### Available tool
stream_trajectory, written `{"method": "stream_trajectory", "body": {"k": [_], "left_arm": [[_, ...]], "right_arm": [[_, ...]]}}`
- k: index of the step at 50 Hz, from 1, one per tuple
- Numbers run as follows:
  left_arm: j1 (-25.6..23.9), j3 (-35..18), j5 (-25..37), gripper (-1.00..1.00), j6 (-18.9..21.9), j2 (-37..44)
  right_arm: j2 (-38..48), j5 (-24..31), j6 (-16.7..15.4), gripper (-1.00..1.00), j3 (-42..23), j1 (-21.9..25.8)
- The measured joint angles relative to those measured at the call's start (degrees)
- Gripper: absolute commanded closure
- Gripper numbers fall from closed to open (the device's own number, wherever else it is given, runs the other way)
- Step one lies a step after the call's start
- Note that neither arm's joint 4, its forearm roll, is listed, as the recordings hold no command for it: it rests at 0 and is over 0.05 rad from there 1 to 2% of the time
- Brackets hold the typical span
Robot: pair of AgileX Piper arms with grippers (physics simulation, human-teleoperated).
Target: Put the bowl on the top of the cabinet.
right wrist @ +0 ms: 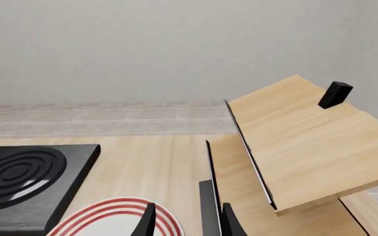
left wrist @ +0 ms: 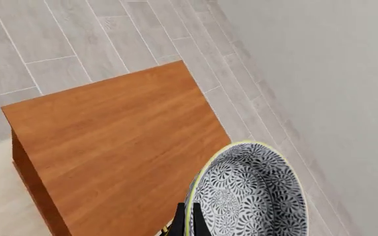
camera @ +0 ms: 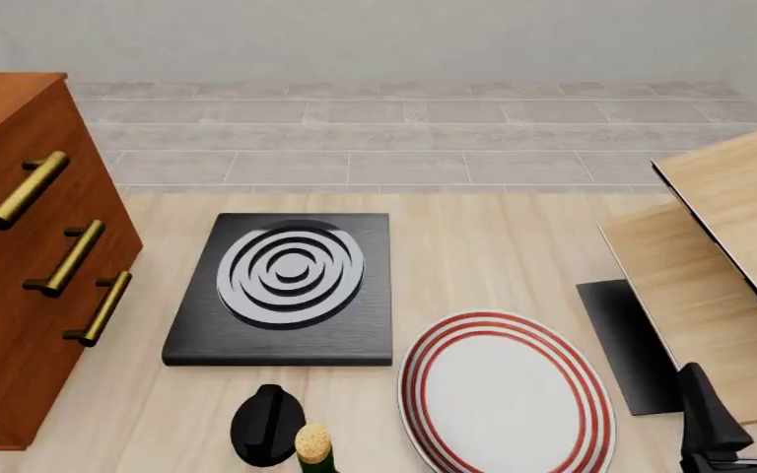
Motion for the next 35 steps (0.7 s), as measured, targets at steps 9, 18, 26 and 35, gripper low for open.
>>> {"method": "stream_trajectory", "body": {"k": [9,18,26,35], "left_arm": [[2.50,0.92,-0.70,1.00,0.06,0.23],[4.64,2.65,-1.87,1.00,0.09,0.24],[6.32,4.55,-3.06,1.00,0.26,0.15],[7.84,7.04,-4.58,1.00,0.47,-0.11]], "right_arm": [[-0.02,0.05,-0.01,-1.00,0.01,0.02],[-0.02,0.09,-0.06,-1.00,0.02,0.06],[0.01,0.08,-0.12,-1.00,0.02,0.09],[0.10,0.01,-0.18,-1.00,0.01,0.11]]}}
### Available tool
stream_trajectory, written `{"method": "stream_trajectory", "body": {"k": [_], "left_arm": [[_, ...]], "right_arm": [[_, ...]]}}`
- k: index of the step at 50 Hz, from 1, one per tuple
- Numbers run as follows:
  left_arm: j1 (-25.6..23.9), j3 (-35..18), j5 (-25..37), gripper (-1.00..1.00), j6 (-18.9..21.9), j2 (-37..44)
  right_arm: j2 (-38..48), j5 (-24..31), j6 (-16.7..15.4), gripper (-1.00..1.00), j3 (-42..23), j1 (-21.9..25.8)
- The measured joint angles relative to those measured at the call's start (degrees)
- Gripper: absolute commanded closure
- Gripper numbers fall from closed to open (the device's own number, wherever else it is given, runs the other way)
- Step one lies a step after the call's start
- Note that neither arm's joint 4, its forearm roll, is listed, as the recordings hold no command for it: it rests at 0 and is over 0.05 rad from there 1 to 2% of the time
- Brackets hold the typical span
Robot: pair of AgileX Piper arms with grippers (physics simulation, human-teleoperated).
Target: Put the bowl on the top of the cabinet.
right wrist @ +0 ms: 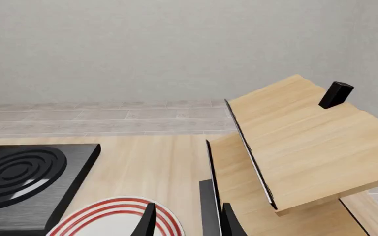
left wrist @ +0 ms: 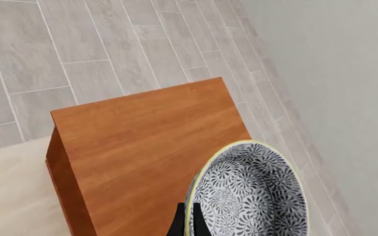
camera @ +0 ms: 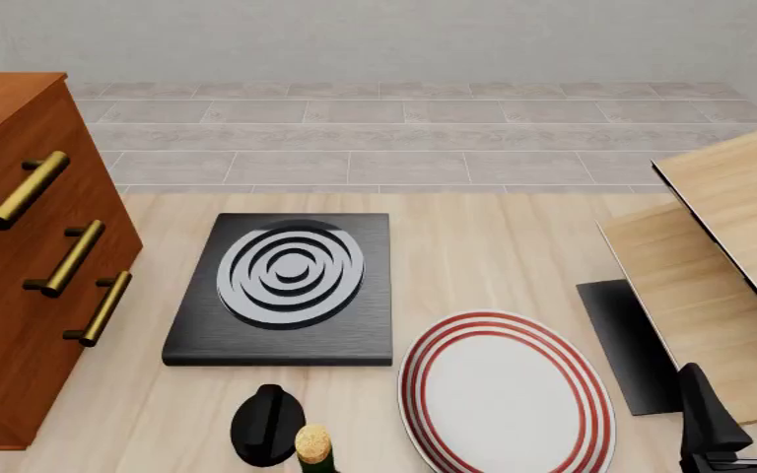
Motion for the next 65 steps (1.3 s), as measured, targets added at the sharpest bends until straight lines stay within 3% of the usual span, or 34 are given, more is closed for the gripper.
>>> {"method": "stream_trajectory", "body": {"k": [36,65], "left_arm": [[2.71,12.03,-6.91,1.00,-0.21,-1.27],[3.08,17.77,-11.18,1.00,-0.85,-2.80]], "right_arm": [[-0.01,0.07,-0.52,-1.00,-0.02,0.17],[0.08,0.10,-0.69,-1.00,-0.05,0.23]]}}
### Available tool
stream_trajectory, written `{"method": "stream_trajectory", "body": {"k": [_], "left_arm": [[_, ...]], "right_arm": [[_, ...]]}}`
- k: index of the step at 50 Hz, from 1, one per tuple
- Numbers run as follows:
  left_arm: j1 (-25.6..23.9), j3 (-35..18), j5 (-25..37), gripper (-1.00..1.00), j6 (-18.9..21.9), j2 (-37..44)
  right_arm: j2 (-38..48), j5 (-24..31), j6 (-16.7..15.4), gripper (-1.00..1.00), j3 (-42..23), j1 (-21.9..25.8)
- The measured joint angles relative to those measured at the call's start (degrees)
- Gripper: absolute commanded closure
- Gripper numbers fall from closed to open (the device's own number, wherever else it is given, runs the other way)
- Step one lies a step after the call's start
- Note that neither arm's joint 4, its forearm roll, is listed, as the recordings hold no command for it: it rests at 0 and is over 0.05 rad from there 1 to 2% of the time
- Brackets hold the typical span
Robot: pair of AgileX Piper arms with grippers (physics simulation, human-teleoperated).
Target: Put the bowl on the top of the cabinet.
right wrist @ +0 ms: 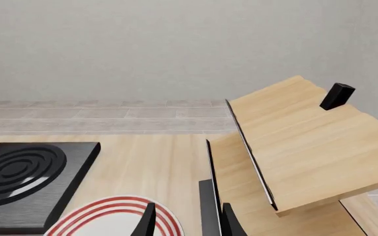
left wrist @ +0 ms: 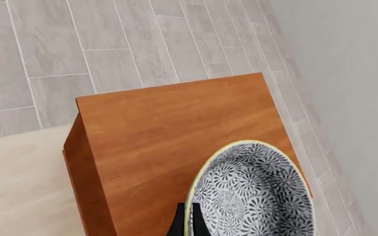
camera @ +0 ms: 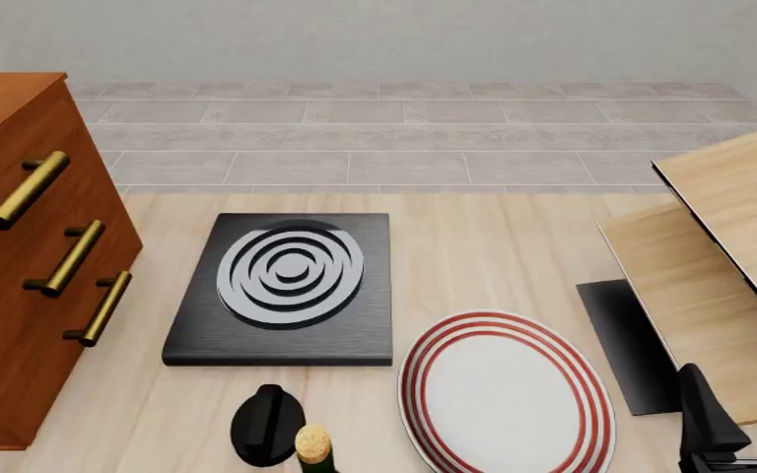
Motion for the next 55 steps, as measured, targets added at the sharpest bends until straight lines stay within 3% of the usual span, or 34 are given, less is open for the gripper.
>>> {"method": "stream_trajectory", "body": {"k": [15,16,30,55], "left_arm": [[-0.07,3.21,-3.09,1.00,-1.84,-1.76],[-0.16,3.43,-3.27,-1.00,-2.04,-1.91],[-2.05,5.04,-4.07,-1.00,-2.80,-2.72],[-2.46,2.61,-2.79,-1.00,-2.30,-6.23]], "right_arm": [[0.05,-0.06,-0.05,-1.00,0.01,0.01],[0.06,-0.07,-0.06,-1.00,0.01,0.01],[0.06,-0.06,-0.12,-1.00,0.00,0.03],[-0.06,0.08,-0.30,-1.00,0.02,0.12]]}}
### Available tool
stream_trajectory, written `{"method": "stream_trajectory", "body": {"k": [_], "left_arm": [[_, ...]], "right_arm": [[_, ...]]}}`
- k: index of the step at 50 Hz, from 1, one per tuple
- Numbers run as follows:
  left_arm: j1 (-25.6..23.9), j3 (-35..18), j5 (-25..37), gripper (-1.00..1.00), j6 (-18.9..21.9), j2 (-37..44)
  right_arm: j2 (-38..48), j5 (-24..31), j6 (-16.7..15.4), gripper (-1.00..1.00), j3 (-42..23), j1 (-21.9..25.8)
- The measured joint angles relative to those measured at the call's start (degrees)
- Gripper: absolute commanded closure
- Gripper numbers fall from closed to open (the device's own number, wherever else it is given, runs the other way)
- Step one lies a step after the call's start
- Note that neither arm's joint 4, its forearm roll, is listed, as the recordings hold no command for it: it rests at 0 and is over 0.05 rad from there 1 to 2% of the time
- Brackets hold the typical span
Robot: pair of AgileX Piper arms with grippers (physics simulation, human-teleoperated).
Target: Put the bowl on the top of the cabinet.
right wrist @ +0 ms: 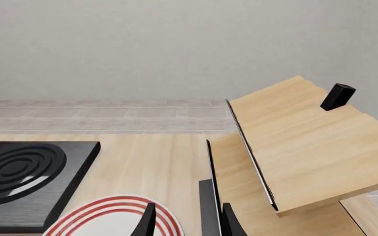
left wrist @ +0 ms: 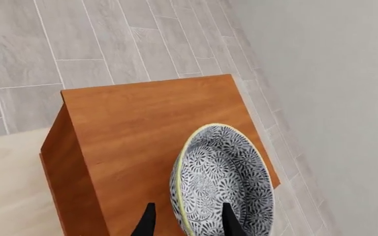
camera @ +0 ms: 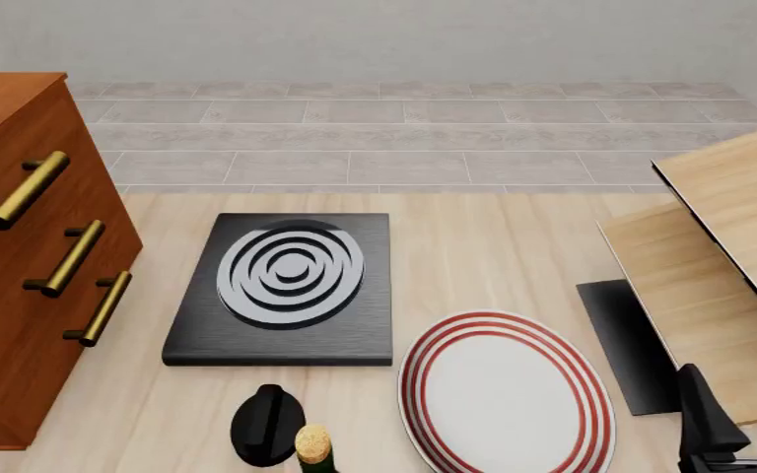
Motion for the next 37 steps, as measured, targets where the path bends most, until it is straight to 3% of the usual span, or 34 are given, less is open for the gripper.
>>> {"method": "stream_trajectory", "body": {"k": [21,37], "left_arm": [[0.22,-1.77,2.84,-1.00,-1.13,-8.26],[-0.71,-0.70,5.45,-1.00,-4.00,-19.69]], "right_arm": [[-0.02,-0.03,-0.25,-1.00,0.01,0.09],[-0.01,-0.10,-0.19,-1.00,0.00,0.13]]}}
